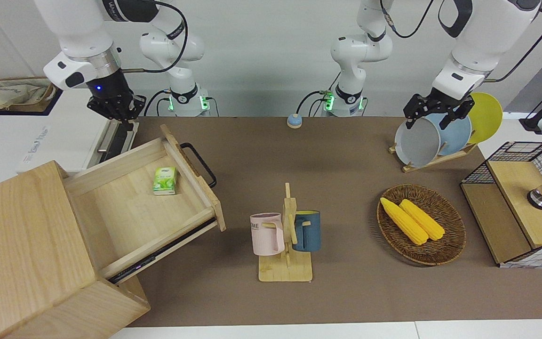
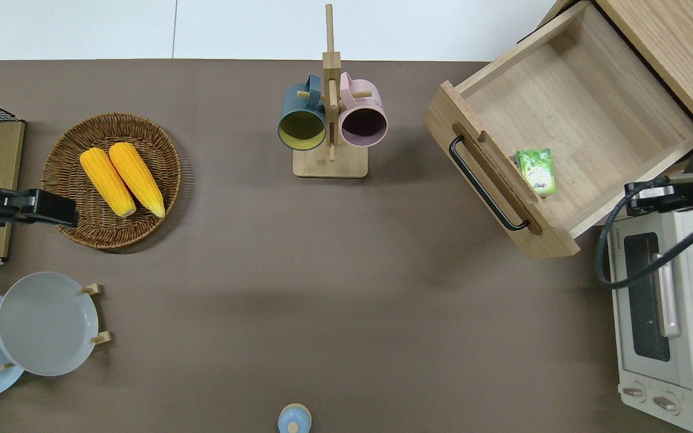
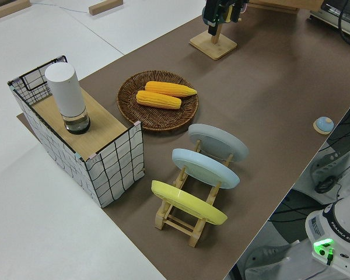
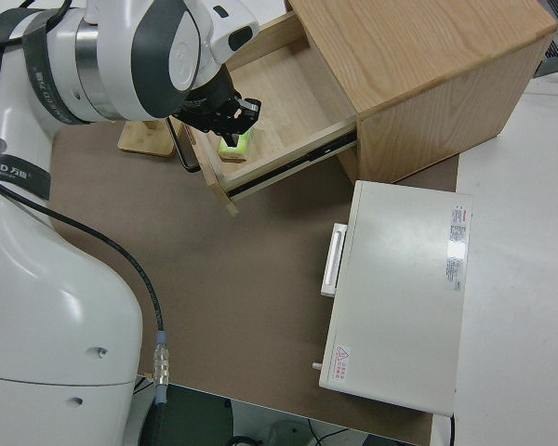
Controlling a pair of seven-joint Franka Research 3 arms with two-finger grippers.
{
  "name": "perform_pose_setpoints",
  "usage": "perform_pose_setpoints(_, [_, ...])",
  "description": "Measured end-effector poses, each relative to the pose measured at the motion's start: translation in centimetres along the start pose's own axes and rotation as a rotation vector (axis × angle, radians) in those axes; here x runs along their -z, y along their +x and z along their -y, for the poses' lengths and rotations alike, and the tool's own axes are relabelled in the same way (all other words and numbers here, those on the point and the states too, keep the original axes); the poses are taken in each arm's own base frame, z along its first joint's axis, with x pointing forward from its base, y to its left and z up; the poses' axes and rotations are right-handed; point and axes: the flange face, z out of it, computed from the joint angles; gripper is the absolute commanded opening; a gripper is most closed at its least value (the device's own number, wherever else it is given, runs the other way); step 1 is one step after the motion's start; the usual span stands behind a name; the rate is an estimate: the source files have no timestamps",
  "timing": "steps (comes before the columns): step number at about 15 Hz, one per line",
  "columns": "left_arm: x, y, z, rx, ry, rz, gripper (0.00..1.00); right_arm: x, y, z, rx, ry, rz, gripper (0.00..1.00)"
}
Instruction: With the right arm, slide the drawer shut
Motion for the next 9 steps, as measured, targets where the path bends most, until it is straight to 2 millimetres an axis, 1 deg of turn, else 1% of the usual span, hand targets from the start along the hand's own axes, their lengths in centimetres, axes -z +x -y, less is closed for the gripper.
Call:
perform_pose_setpoints(2, [0.0,0.0,0.0,0.0,0.0,0.0,0.99,1.2,-0.6,2.0,-0.031,0.0,-0.005,0.0])
perform_pose_setpoints(3, [0.0,0.0,0.0,0.0,0.0,0.0,0.99,1.9,-0.9,3.5,-0.057,0.001,-0.009,0.0])
perform_pose_setpoints(4, [0.0,0.0,0.0,0.0,0.0,0.0,0.99,2.2,-1.2,5.0,-0.088,0.002,-0.012,0.0])
perform_pose_setpoints(6, [0.0,0.0,0.0,0.0,0.0,0.0,0.99,2.3,-1.6,7.1,-0.138,0.003,-0.014,0.0])
perform_pose_setpoints(7, [0.0,0.0,0.0,0.0,0.0,0.0,0.99,2.3,-1.8,8.5,-0.166,0.004,-0.016,0.0])
perform_pose_setpoints(9, [0.0,0.0,0.0,0.0,0.0,0.0,0.99,2.4,-2.8,12.5,-0.256,0.008,-0.021,0.0])
